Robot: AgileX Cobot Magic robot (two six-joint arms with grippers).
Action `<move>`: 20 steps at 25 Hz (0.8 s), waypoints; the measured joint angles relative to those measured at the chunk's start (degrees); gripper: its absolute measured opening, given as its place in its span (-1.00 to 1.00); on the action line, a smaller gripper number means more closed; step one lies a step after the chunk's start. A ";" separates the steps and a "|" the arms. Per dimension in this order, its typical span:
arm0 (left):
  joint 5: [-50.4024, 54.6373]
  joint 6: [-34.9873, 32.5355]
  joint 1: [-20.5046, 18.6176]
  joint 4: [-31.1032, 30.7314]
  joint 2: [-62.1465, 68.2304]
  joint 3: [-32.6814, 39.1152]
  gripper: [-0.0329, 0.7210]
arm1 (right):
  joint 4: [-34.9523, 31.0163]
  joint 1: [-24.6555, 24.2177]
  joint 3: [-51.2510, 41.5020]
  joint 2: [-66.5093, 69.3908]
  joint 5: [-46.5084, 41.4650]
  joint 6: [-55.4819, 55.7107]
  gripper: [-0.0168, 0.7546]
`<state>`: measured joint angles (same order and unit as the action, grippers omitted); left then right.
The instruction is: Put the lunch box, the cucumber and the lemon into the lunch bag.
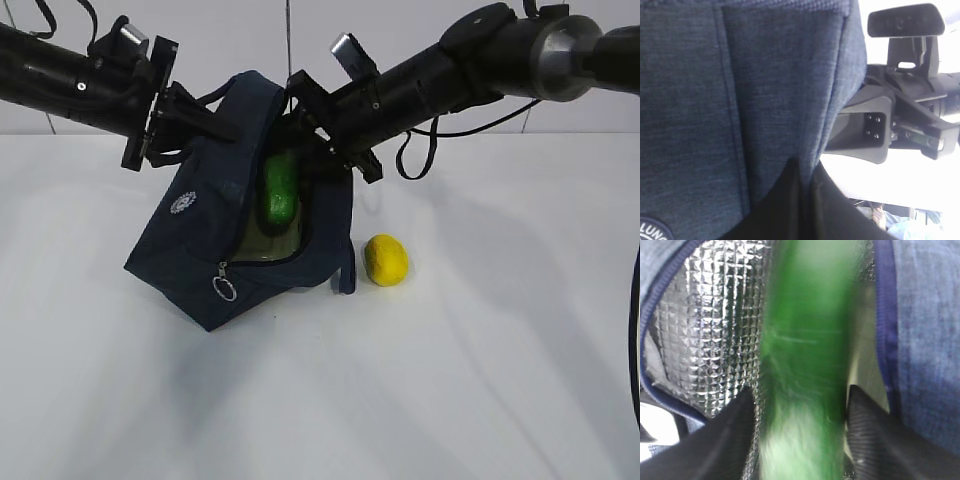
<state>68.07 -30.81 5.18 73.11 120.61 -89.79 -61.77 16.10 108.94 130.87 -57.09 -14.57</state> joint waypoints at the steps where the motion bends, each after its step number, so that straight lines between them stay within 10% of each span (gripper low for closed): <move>1: 0.00 -0.08 0.00 0.00 0.00 0.00 -0.93 | -0.11 0.00 0.00 0.00 0.31 -0.10 0.01; 20: 0.00 -0.68 -1.20 0.34 0.00 0.00 -0.93 | -0.42 0.00 0.00 0.00 -2.94 -0.96 0.33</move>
<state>68.07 -31.49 3.98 73.45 120.61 -89.79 -62.19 16.10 108.94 130.87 -60.03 -15.52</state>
